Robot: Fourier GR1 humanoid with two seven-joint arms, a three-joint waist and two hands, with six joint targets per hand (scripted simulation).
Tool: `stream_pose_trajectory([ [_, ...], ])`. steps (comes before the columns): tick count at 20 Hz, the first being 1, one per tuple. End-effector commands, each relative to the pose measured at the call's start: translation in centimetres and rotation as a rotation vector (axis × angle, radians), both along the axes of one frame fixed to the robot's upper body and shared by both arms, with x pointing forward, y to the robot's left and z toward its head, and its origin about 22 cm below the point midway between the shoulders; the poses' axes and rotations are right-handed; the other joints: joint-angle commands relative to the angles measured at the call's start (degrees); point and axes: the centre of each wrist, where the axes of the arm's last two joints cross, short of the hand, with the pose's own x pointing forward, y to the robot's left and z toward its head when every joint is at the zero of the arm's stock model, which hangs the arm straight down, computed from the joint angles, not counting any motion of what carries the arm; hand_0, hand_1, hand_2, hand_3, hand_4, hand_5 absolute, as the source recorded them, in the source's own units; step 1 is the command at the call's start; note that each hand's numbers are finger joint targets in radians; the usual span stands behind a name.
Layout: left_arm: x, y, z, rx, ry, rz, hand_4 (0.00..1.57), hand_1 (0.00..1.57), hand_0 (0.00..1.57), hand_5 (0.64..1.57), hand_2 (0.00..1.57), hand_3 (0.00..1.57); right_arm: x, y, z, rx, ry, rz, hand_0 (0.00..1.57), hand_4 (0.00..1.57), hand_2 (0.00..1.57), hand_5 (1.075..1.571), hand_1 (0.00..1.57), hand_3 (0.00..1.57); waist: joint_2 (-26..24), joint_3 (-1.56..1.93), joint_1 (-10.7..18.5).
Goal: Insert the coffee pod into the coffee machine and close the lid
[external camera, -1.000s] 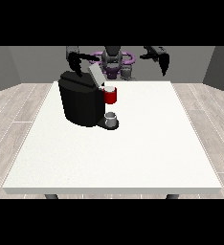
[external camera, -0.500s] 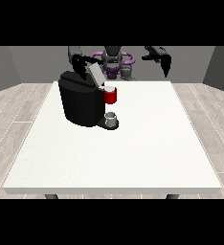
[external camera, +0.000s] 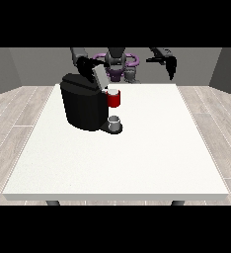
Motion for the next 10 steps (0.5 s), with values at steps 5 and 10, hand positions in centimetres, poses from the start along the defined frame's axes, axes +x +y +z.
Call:
stream_pose_trajectory([
  [5, 1.8, 2.3, 0.9, -0.002, 0.000, 0.070, 0.00, 0.00, 0.00, 1.571, 0.00, 0.00, 0.9, 4.5, 2.2, -0.047, 0.007, 0.075, 0.00, 0.18, 0.00, 1.571, 0.00, 0.00, 1.6, 0.11, -1.8],
  [10, 0.9, 2.8, 0.0, 0.015, 0.018, 0.057, 0.19, 0.00, 0.00, 1.571, 0.00, 0.00, 1.1, 4.7, 2.3, -0.085, -0.027, 0.078, 0.00, 0.00, 0.00, 1.571, 0.00, 0.00, 0.9, 0.12, -0.8],
])
